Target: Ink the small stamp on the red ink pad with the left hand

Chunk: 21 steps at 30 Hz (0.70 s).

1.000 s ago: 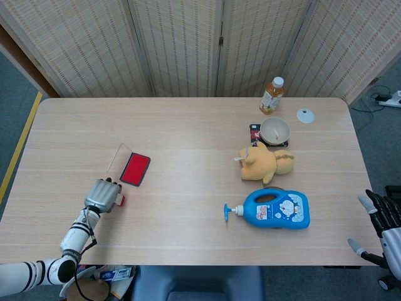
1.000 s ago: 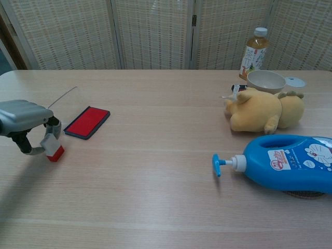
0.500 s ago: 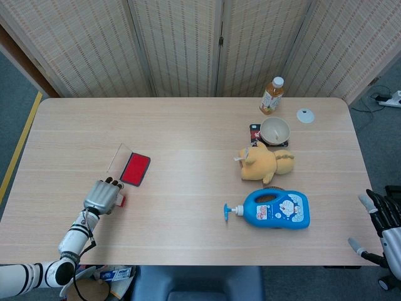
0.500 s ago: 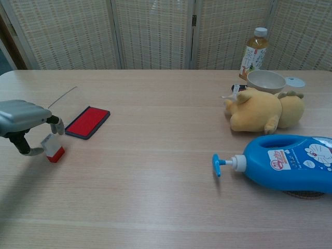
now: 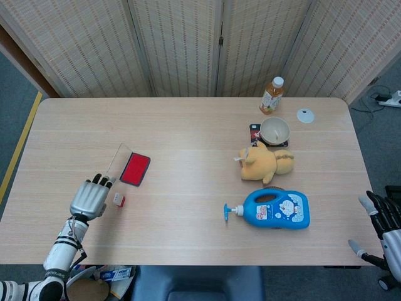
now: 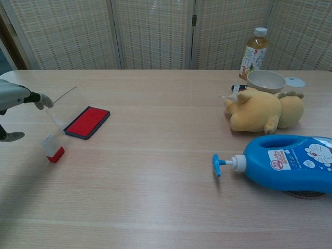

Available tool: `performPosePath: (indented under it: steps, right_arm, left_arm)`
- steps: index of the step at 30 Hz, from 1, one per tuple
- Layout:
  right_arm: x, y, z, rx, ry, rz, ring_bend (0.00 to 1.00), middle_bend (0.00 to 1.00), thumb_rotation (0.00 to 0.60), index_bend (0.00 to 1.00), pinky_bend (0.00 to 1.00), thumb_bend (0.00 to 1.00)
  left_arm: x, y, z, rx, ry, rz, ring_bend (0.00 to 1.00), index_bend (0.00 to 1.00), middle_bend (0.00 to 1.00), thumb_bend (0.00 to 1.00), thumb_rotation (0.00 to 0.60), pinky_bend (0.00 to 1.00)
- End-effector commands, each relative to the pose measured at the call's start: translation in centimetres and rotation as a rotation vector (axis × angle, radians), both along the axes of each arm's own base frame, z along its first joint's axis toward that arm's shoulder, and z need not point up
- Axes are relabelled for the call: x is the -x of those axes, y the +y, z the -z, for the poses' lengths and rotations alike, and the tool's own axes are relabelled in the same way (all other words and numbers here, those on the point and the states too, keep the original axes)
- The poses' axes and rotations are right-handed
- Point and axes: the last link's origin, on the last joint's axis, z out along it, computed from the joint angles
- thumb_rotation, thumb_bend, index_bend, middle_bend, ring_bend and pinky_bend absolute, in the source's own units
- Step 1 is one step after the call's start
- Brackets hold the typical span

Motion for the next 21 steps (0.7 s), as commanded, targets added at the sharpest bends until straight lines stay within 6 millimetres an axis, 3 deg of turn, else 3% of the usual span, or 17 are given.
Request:
performPosePath:
  steps: [1,5,9,15,21]
  right_arm:
    - [-0.1,0.2,0.1,0.0,0.004,-0.006,0.0,0.0,0.6,0.0,0.0,0.2]
    - [-0.1,0.3,0.2,0.001,0.006,-0.007,0.0,0.0,0.6,0.0,0.0,0.2]
    - [0.0,0.1,0.3,0.005,0.014,0.004,0.0,0.0,0.6,0.0,0.0,0.2]
    - [0.6,-1.1,0.1,0.054,0.032,0.069,0.0,0.0,0.6,0.0,0.0,0.2]
    - [0.7,-1.5,0.0,0.126,0.055,0.113,0.0,0.0,0.6,0.0,0.0,0.2]
  left_arm:
    - [-0.5,-2.9,-4.8,-0.146,-0.01,0.028,0.09,0.13,0.14,0.34,0.6,0.38]
    - [1.0,-5.0,-7.5,-0.253,-0.118,0.022,0.01,0.07,0.06,0.34,0.6,0.26]
    - [4.0,-7.2,-9.1,-0.342,-0.243,0.013,0.0,0.01,0.0,0.34,0.6,0.12]
    - [9.4,-10.1,-10.6,-0.563,-0.303,0.025,0.0,0.0,0.0,0.34,0.6,0.02]
    - [13.1,-11.4,-10.9,-0.584,-0.355,0.004,0.0,0.0,0.0,0.34,0.6,0.0]
